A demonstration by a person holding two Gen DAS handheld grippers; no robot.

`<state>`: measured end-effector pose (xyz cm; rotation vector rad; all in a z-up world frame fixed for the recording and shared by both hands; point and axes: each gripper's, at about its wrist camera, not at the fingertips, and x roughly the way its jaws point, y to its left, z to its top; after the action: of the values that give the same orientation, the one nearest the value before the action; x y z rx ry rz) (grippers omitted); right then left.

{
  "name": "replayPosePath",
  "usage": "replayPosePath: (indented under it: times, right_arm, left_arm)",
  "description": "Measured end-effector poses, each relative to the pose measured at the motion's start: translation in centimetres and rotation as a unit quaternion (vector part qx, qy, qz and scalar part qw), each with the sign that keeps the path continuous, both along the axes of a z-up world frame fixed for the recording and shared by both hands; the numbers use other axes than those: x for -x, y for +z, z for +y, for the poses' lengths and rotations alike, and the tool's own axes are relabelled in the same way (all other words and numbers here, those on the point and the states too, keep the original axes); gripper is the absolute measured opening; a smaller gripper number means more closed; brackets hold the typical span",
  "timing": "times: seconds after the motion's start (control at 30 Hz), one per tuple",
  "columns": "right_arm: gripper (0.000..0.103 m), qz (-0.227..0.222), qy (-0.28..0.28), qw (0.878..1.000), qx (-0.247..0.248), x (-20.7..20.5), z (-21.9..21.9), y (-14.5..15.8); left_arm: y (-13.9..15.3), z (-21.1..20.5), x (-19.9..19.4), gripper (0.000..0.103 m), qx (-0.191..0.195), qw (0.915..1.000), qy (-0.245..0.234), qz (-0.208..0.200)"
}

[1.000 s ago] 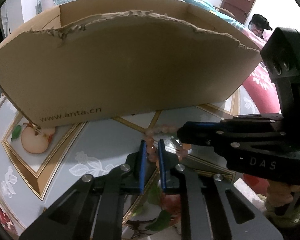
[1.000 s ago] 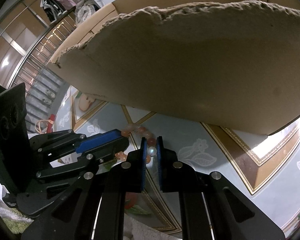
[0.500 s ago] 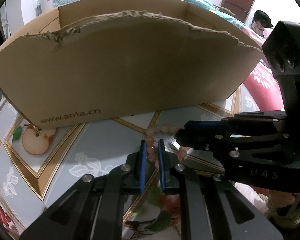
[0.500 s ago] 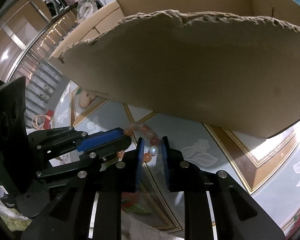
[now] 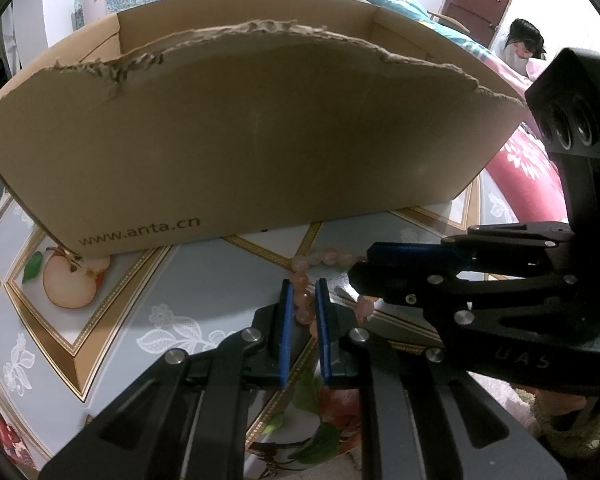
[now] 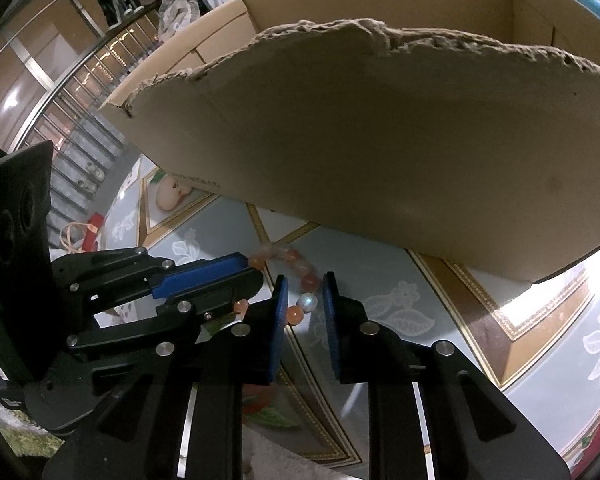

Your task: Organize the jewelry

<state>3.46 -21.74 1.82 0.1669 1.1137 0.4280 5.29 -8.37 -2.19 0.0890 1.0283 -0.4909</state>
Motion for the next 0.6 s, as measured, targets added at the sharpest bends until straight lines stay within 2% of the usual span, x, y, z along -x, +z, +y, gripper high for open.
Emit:
replayPosePath:
  times: [0.6]
  right_arm:
    - [0.018,0.001,-0.001,1.000,-0.005,-0.08,-0.45,0.05]
  left_arm:
    - [0.00,0.02,-0.02,0.011,0.000,1.0000,0.000,0.000]
